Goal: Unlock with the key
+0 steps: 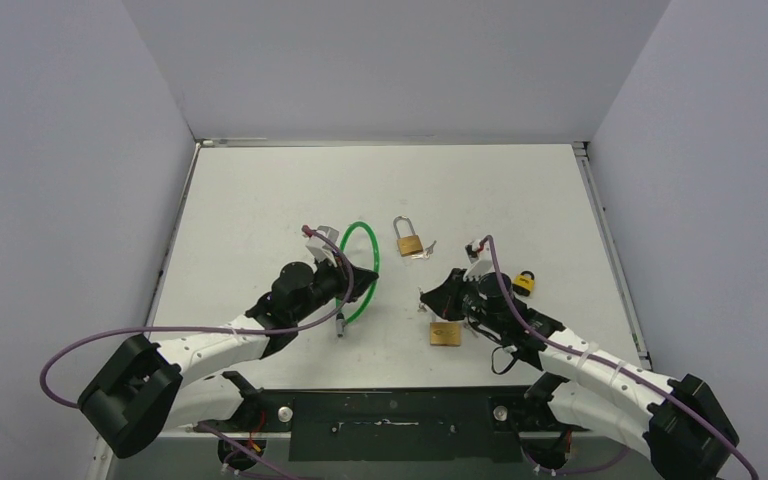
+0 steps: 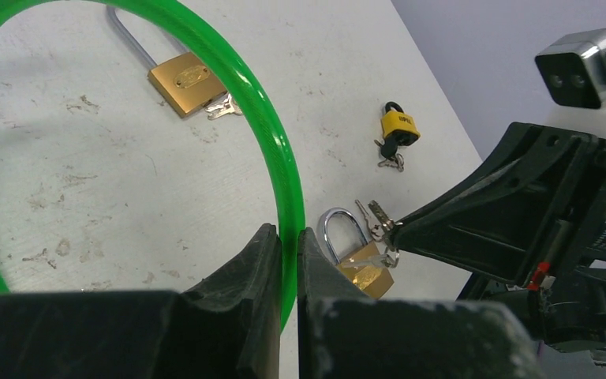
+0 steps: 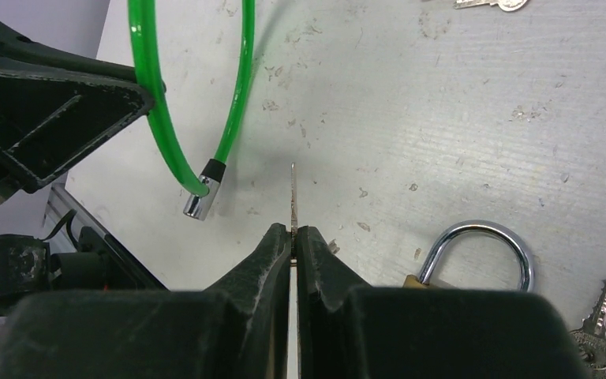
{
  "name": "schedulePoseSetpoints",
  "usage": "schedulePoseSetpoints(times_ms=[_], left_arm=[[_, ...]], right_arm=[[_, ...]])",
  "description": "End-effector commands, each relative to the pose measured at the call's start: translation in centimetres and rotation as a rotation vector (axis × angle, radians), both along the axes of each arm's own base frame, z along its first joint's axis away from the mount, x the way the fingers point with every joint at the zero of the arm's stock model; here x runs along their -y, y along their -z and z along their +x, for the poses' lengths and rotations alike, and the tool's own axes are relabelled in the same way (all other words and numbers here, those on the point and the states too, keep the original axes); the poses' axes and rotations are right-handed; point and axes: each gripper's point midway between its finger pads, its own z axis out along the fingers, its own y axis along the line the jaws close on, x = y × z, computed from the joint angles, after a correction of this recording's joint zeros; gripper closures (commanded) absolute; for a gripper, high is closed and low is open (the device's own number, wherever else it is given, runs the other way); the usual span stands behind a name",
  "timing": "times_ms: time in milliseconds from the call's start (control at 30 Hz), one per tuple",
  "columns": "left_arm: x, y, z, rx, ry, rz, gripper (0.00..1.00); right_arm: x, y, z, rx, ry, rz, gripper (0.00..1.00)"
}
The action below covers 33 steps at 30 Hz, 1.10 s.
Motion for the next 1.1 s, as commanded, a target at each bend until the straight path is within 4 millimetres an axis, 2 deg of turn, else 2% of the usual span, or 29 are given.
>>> schedulePoseSetpoints(times_ms=[0,133,233,367,533,733,767,833,933,1000,1067], left_arm=[[1.1,-6.3,0.2,0.128,0.036,-0.144,1.0],[1.7,-7.9,-0.5,0.14,0.086,-0.183,1.0],[2.4,-8.9,-1.4,0.149,0.15,-0.211,1.0],[3.6,-9.1,-2.6,0.14,0.244,-0.231,1.0],[4.8,-9.7,-3.6,0.141,0.341,-0.287,1.0],[4.8,-8.8,-3.5,0.108,0.332,-0.293,1.0],[4.7,-8.7,-3.6,0.101,0.324,-0.297,0.95],[4.4,-8.1,-3.6,0.084,0.308,-0.293,0.71],[3.9,-6.2,-3.1,0.052,0.265,-0.245,0.43],[3.7,-4.8,-2.9,0.037,0.247,-0.194,0.36],[3.3,-3.6,-2.4,0.009,0.218,-0.145,0.34]], right_arm=[[-1.2,-2.7,1.7,0.056,0.007,0.055,1.0],[-2.6,-3.4,2.9,0.075,-0.017,0.052,1.0],[-3.9,-5.0,4.8,0.11,-0.035,0.052,1.0],[-5.2,-6.5,6.8,0.144,-0.064,0.061,1.0],[-6.8,-7.0,7.5,0.15,-0.124,0.065,1.0],[-7.4,-7.4,7.4,0.15,-0.152,0.078,1.0],[-7.5,-7.5,7.4,0.15,-0.157,0.082,1.0],[-7.7,-7.4,7.3,0.134,-0.161,0.082,1.0],[-8.0,-7.7,7.0,0.09,-0.163,0.095,1.0],[-8.3,-8.0,6.8,0.071,-0.165,0.106,1.0],[-8.4,-8.0,6.7,0.051,-0.165,0.112,1.0]])
